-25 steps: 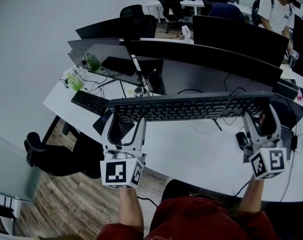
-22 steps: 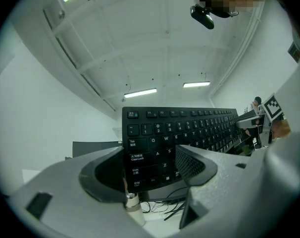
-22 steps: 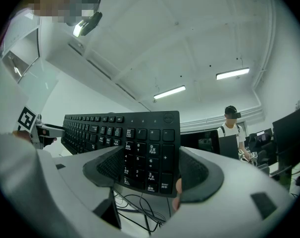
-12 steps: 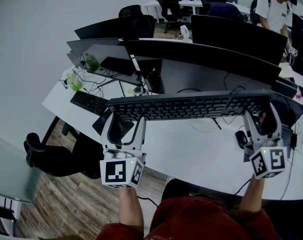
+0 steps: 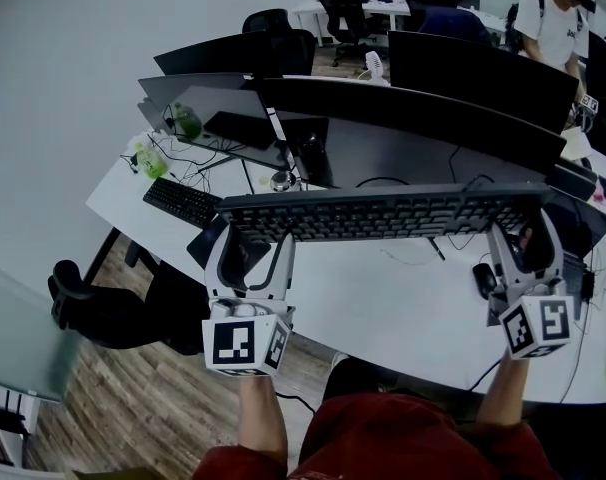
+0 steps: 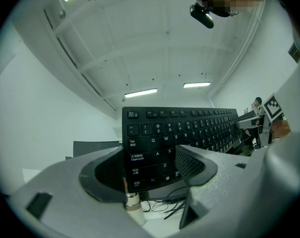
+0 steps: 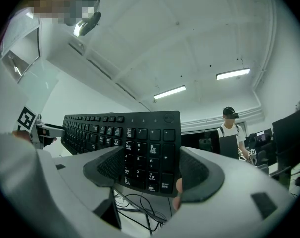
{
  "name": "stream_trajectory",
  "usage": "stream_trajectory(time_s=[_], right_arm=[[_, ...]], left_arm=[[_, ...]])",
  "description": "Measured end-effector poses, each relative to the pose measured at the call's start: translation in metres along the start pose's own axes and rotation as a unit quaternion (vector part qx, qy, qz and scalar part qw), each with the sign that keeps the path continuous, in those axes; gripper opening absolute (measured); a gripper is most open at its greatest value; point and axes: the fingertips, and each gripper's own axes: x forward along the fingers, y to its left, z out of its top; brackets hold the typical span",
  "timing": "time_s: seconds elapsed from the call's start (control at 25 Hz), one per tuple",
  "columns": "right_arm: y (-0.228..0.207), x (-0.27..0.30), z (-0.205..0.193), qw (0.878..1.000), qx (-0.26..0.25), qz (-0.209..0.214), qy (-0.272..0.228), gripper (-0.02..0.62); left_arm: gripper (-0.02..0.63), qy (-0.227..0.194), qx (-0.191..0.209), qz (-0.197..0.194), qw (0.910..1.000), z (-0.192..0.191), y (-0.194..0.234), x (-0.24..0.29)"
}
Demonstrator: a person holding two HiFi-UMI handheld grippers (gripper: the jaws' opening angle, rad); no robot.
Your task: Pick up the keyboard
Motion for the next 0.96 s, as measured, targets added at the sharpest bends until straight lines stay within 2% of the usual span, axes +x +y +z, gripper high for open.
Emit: stream_trajectory(time_s=[0.36,0.96], right_arm=[[0.0015,0.0048,0.0017,1.0,0.005,0.011,0.003,0.342],[-0.0031,0.0038,0.0005,1.0,0.01,0.011,0.002,0.339]], left_arm=[[0.307,0.002,0.0,0.013,0.9999,0.0038,0.0028,-0.0043],[0.307,0.003,0.007,0.007,0.9999,0.0068,-0.0032,-0.0013]])
